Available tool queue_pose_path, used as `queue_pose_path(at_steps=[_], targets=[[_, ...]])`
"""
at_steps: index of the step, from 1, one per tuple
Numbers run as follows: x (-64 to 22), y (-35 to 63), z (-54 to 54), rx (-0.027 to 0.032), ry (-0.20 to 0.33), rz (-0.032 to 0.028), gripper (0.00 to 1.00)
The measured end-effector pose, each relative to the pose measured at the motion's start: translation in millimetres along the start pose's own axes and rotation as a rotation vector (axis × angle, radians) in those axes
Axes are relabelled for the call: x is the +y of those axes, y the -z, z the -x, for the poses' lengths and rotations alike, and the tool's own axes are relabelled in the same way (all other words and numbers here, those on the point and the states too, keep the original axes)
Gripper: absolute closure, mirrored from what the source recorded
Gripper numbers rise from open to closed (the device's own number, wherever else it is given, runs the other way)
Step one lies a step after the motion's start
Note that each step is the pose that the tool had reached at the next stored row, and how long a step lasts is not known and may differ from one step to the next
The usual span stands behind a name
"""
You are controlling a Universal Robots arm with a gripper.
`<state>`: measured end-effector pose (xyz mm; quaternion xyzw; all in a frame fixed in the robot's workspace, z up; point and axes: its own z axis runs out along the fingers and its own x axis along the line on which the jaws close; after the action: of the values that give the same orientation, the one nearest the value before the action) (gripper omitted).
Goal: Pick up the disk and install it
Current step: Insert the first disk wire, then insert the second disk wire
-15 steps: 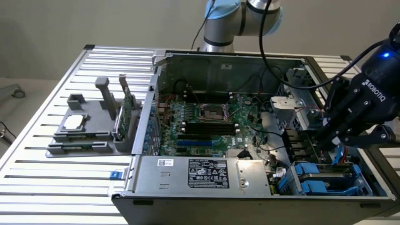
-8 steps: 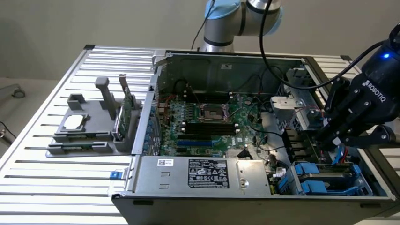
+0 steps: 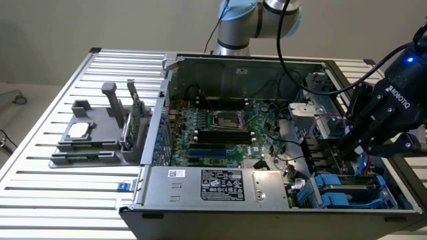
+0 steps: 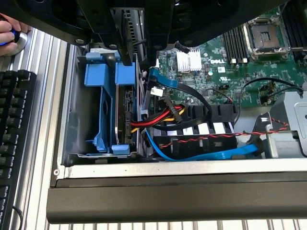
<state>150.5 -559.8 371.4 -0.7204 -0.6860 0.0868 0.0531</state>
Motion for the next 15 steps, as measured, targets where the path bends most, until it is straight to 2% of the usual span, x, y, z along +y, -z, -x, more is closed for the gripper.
queue_pose_path(at_steps=[3, 15], targets=[[0.1, -0.5, -0.2, 0.0001, 0.0, 0.0015, 0.74], [0.1, -0.5, -0.3, 0.0011, 0.0, 0.0016, 0.74]])
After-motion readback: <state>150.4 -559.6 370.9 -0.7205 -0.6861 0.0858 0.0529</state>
